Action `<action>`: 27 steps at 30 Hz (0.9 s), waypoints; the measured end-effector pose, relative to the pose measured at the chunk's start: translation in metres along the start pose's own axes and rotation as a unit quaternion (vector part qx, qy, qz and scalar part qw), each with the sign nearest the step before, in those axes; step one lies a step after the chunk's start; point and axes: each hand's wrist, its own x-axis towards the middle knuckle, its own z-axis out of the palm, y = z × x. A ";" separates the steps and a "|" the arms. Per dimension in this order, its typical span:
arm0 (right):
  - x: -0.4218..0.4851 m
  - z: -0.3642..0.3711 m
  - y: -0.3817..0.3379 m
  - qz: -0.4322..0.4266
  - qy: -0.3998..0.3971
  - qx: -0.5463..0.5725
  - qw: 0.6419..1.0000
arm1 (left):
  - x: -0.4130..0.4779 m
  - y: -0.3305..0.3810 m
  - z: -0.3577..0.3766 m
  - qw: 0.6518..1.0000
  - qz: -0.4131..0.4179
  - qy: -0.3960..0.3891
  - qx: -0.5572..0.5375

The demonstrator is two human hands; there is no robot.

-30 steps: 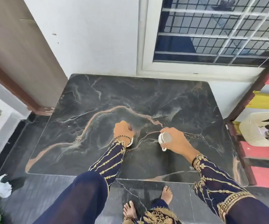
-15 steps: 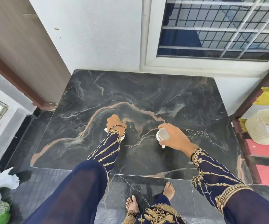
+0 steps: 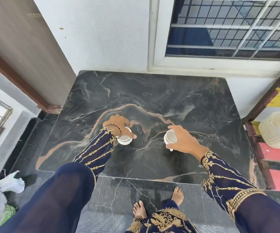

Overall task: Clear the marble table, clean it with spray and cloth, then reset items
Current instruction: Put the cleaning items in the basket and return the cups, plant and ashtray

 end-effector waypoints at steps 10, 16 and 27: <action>0.001 0.003 -0.001 -0.010 0.025 0.030 0.999 | -0.003 -0.006 0.024 0.998 -0.058 0.034 0.020; 0.000 0.007 0.000 -0.016 0.038 0.036 0.999 | 0.001 -0.013 0.032 0.992 -0.101 0.075 0.017; 0.000 0.012 -0.002 -0.007 0.051 0.042 0.998 | -0.006 0.002 0.029 0.970 -0.052 0.150 0.182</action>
